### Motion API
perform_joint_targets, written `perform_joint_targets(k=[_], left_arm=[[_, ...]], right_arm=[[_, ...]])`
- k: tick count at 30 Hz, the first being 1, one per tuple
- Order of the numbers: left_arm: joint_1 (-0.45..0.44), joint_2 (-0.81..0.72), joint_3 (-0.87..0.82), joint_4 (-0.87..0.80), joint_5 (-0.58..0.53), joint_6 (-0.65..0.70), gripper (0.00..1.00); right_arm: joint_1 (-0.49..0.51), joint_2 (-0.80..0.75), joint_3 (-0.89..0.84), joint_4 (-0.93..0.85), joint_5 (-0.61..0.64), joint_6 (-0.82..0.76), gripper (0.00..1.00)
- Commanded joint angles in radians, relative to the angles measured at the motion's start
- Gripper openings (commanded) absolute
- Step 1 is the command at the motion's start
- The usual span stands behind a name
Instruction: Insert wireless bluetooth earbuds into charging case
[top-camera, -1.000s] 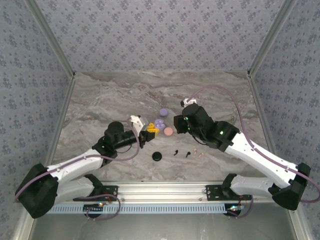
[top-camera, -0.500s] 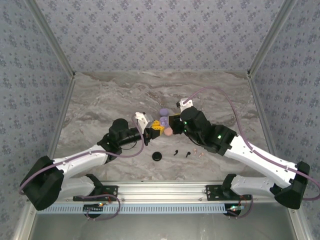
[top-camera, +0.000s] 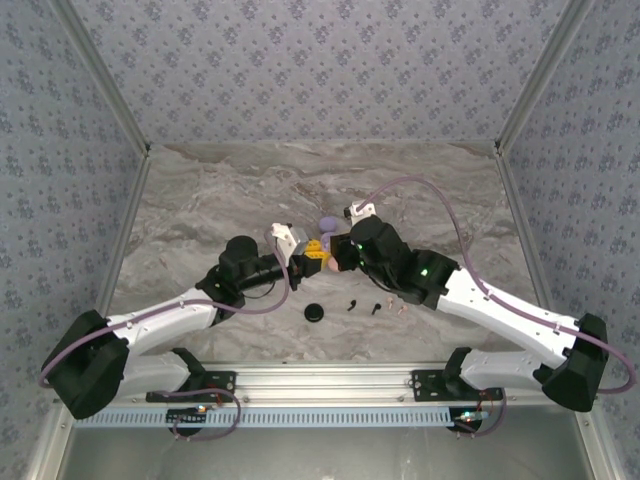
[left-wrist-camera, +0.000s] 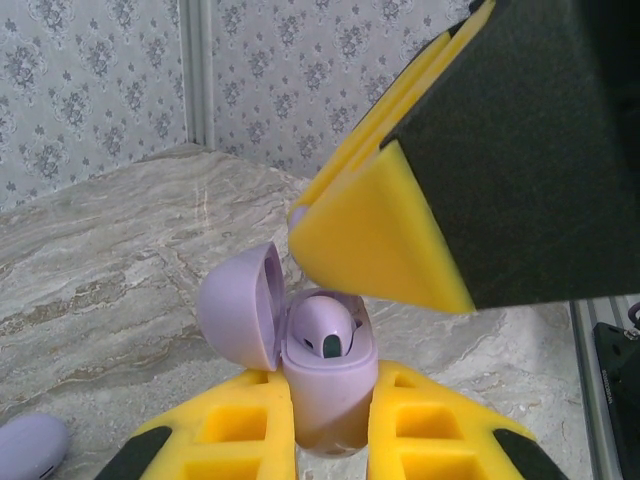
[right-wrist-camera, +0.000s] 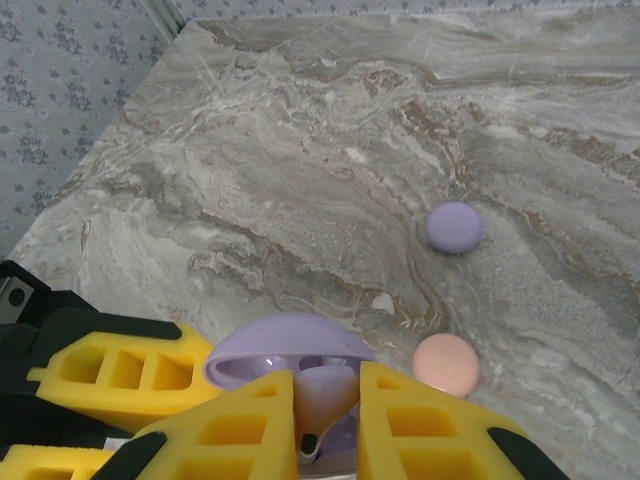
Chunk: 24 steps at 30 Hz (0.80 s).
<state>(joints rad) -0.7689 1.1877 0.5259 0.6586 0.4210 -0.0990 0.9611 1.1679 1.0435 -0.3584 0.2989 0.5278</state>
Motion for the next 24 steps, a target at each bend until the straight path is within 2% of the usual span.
perform_joint_targets(k=[1,7,14,19,24], left_arm=[[-0.01,0.004,0.036,0.046,0.016,-0.007,0.0],[-0.01,0.003,0.036,0.046,0.012,-0.009,0.0],[-0.01,0.007,0.037,0.051,0.013,-0.009,0.0],[-0.01,0.007,0.036,0.059,0.018,-0.01,0.0],[-0.01,0.007,0.032,0.074,0.025,-0.016,0.0]], right_arm=[[0.003,0.007,-0.011,0.013,-0.016,0.025,0.19],[0.002,0.008,-0.012,-0.014,-0.04,0.039,0.2],[-0.019,-0.017,-0.009,-0.01,-0.093,0.046,0.27],[-0.065,-0.068,0.0,0.012,-0.155,0.027,0.38],[-0.151,-0.119,0.006,0.025,-0.277,-0.008,0.52]])
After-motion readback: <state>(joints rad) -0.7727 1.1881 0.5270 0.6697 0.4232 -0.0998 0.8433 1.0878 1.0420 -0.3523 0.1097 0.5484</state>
